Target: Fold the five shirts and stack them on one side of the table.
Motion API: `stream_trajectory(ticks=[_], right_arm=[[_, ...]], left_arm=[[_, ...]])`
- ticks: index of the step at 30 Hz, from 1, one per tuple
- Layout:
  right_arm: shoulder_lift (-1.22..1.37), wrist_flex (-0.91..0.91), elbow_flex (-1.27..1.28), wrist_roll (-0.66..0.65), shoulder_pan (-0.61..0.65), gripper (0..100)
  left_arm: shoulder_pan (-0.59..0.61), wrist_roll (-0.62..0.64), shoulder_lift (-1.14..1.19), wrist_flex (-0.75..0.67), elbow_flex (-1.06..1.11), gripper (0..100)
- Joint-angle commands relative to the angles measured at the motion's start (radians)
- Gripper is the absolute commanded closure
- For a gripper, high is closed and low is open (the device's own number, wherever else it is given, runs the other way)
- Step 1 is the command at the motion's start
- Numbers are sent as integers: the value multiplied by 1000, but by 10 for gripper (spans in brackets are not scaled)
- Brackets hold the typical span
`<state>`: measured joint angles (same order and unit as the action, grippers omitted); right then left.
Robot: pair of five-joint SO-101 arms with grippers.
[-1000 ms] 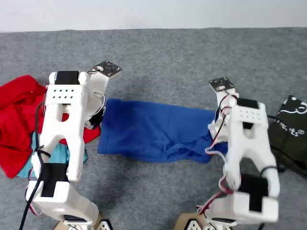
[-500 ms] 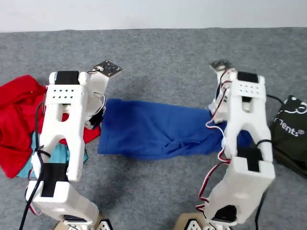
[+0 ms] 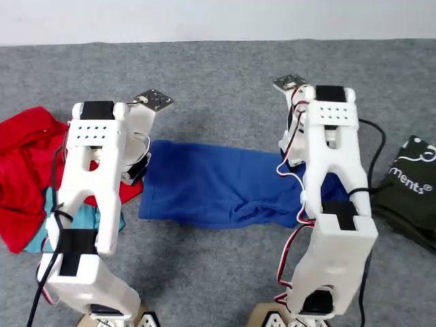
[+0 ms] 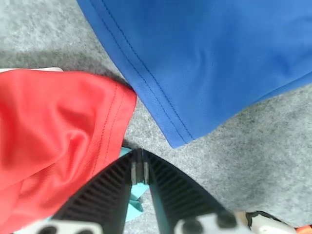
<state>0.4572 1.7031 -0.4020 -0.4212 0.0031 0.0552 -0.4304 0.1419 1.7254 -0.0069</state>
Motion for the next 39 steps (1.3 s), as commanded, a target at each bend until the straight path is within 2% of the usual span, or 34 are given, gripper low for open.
stream_trajectory(ticks=[1, 6, 14, 18, 25, 29, 35, 39], right_arm=[[-114, 88, -87, -31, -24, 882], [-282, 91, -48, -26, -62, 992], [-512, 90, 368, -49, -137, 990], [-552, 79, 563, -117, -143, 990], [-552, 1, 697, -130, -142, 990], [-552, -54, 769, -132, -139, 990], [-550, -211, 845, -132, -137, 990], [-550, -300, 899, -127, -134, 990]], left_arm=[[-2, 0, -75, 26, -10, 995], [2, 0, -92, 26, -10, 995], [6, 8, -94, 26, -7, 995], [6, 94, -94, 28, -8, 995], [-8, 132, -92, -18, -4, 995], [-14, 132, -91, -98, -4, 995], [-15, 135, -83, -308, 38, 995], [-64, 238, -83, -489, 156, 995]])
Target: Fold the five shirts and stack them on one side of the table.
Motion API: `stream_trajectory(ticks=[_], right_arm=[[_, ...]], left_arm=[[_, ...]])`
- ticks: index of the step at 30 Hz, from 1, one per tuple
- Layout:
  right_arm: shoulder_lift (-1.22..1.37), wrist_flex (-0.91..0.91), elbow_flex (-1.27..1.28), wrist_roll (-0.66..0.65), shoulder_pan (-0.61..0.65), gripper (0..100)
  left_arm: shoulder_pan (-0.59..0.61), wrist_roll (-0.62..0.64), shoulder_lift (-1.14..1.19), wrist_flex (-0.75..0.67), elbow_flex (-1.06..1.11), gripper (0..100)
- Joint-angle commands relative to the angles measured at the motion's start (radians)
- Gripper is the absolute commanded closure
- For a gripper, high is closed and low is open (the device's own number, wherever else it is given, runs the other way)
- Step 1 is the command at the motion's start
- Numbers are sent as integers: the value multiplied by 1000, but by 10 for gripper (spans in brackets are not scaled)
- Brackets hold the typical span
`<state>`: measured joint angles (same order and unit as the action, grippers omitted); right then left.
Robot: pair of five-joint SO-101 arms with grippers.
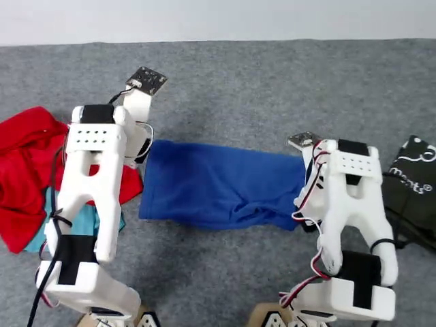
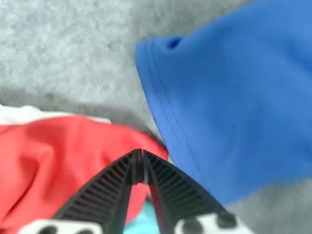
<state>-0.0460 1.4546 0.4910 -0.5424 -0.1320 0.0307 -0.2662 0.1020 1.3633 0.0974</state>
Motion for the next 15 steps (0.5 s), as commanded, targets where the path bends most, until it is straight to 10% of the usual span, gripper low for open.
stream_trajectory(ticks=[1, 15], right_arm=[[-47, -61, 8, -5, 1, 990], [-47, -122, -120, 34, 159, 990]], left_arm=[[-60, 118, -43, -166, 82, 995], [-133, 267, -52, -397, 277, 995]])
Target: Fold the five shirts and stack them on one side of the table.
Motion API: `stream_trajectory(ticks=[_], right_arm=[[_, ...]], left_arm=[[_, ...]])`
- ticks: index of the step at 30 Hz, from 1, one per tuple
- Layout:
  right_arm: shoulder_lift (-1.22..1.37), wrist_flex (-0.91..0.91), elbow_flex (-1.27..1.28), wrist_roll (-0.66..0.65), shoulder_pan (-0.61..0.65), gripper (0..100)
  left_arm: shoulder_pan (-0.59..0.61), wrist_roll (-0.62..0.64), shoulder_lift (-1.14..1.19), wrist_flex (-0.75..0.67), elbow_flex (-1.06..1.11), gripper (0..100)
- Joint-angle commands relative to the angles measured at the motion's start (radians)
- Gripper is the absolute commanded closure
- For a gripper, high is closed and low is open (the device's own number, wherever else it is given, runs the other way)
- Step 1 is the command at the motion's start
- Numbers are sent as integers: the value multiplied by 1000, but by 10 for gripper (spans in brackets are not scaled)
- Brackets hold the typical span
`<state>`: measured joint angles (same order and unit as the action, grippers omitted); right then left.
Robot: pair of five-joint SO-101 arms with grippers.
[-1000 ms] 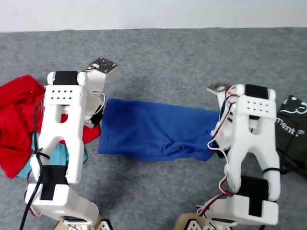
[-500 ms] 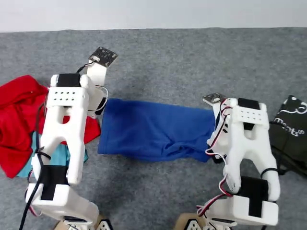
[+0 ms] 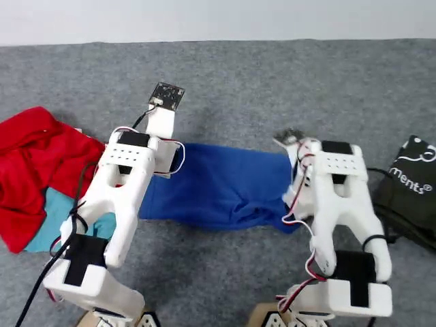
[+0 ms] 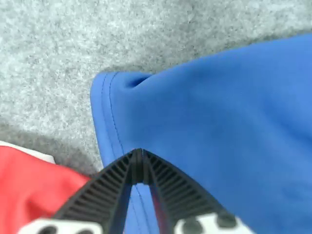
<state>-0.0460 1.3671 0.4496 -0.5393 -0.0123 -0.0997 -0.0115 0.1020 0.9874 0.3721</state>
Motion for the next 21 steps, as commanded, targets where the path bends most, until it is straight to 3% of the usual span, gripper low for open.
stream_trajectory(ticks=[1, 8, 21], right_arm=[[-47, -53, -84, 37, 50, 990], [30, -143, -167, 37, 81, 990], [420, 31, -638, 37, 85, 990]], left_arm=[[0, 12, -52, -21, 4, 995], [2, 14, -58, -18, 5, 995], [2, 15, -58, -17, 7, 995]])
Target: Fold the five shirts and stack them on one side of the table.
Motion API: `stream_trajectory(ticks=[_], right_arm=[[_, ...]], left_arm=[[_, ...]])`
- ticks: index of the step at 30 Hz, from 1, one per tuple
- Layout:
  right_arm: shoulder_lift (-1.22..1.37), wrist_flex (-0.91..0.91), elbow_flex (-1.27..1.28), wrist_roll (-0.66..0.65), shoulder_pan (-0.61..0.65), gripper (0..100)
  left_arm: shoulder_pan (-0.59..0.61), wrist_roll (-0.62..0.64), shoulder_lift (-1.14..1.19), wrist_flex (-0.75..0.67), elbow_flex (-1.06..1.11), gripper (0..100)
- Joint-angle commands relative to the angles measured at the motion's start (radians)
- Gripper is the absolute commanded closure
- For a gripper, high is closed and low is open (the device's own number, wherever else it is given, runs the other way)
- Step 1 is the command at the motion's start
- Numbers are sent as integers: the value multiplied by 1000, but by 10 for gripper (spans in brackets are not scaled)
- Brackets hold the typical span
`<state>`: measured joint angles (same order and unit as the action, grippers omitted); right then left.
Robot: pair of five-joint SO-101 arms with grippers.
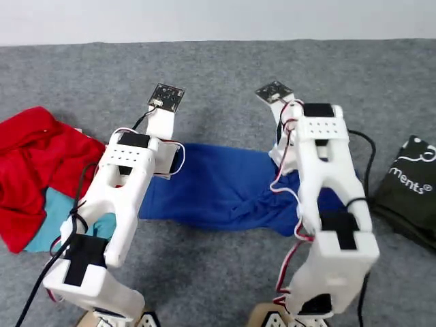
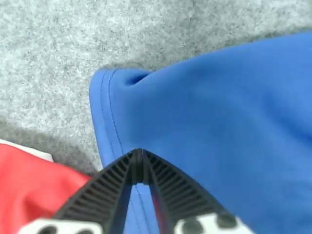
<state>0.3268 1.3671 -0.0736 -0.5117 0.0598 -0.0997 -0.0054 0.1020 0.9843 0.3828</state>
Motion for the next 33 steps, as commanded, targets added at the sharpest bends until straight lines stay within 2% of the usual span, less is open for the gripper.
stream_trajectory(ticks=[1, 9, 16, 20, 26, 33], right_arm=[[73, 41, -143, 9, 22, 990], [131, 200, -364, 9, 108, 990], [133, 424, -491, 8, 82, 990], [142, 423, -477, 8, 42, 990], [200, 420, -407, 15, 68, 990], [308, 340, -413, 17, 183, 990]], left_arm=[[2, 9, -58, -14, -4, 995], [2, 9, -55, -15, -4, 995], [2, 9, -54, -17, -4, 995], [2, 9, -54, -17, -4, 995], [2, 8, -52, -17, -4, 995], [2, 8, -52, -17, -4, 995]])
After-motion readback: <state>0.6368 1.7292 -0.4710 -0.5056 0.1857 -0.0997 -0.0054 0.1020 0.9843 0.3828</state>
